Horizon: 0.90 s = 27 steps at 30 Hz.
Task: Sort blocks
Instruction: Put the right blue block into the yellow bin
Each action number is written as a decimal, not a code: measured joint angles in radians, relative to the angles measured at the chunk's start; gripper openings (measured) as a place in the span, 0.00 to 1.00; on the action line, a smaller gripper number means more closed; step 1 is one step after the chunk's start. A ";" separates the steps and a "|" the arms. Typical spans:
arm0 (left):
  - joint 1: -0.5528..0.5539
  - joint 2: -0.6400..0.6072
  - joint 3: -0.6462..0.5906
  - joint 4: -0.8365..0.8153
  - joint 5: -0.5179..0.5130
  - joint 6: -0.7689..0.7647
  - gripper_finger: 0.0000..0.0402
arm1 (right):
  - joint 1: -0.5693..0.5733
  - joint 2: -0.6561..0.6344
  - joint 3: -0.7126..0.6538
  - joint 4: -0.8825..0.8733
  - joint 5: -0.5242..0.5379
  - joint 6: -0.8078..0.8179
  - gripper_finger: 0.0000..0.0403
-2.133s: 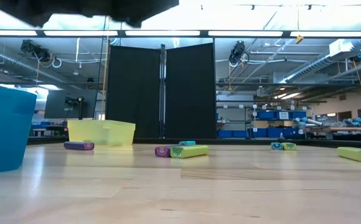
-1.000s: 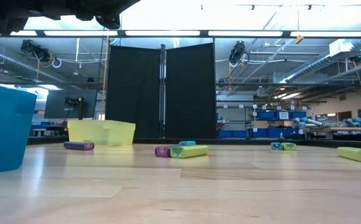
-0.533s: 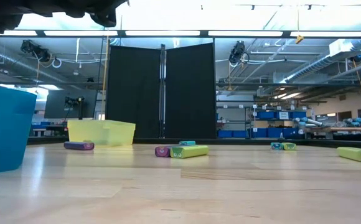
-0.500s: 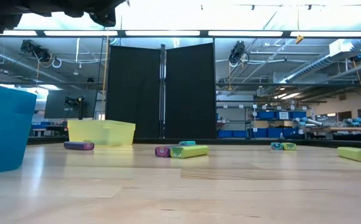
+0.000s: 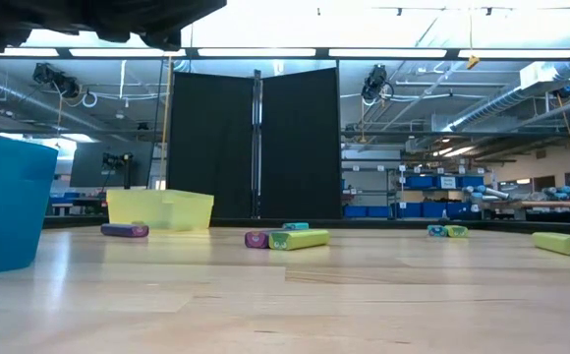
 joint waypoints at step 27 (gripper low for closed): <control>-0.016 0.000 -0.051 0.010 -0.021 -0.235 0.22 | -0.750 -0.256 -0.156 0.029 0.602 -0.652 0.03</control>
